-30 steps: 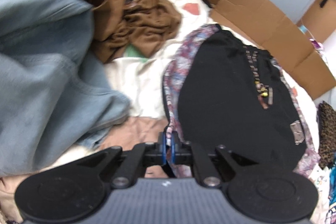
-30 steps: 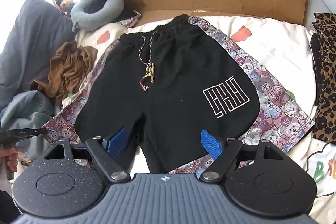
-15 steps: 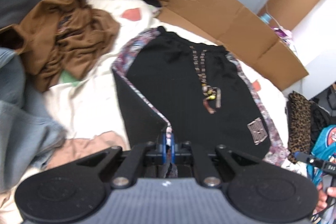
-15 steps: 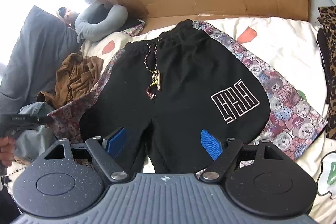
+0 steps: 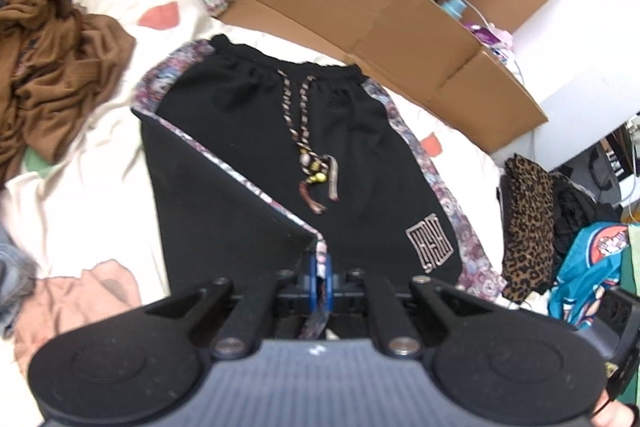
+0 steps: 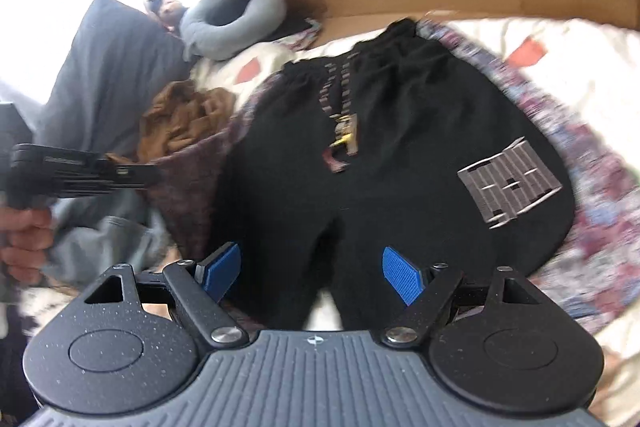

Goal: Fold clothes

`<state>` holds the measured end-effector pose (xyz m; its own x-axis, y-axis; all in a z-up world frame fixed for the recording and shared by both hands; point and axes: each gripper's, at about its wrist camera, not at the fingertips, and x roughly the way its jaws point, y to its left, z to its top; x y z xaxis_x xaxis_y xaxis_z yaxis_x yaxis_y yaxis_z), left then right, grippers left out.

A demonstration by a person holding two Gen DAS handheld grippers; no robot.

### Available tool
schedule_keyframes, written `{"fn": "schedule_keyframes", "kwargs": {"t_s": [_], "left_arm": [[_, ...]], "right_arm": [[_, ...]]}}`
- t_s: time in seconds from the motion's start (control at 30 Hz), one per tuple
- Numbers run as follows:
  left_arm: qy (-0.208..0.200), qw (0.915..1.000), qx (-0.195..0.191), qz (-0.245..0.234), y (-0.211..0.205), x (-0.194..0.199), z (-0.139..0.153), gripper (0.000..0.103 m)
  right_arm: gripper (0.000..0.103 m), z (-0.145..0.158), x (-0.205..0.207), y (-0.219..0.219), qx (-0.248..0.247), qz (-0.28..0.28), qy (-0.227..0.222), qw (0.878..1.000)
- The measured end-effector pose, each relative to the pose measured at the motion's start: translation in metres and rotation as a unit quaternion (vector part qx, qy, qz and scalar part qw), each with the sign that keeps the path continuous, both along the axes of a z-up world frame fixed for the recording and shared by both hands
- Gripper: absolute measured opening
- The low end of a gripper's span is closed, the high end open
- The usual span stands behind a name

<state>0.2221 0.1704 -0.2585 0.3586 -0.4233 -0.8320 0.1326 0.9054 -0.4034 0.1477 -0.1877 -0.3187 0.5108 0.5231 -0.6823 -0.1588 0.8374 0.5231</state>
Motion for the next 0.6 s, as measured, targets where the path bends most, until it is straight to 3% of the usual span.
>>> {"fn": "schedule_keyframes", "kwargs": {"t_s": [0.47, 0.6], "left_arm": [[0.032, 0.9984, -0.04, -0.025, -0.062, 0.005, -0.011, 0.004], [0.042, 0.9976, -0.047, -0.026, -0.075, 0.007, -0.012, 0.004]], "right_arm": [[0.083, 0.002, 0.017, 0.046, 0.029, 0.068, -0.058, 0.996], [0.075, -0.001, 0.021, 0.051, 0.029, 0.067, -0.063, 0.995]]}}
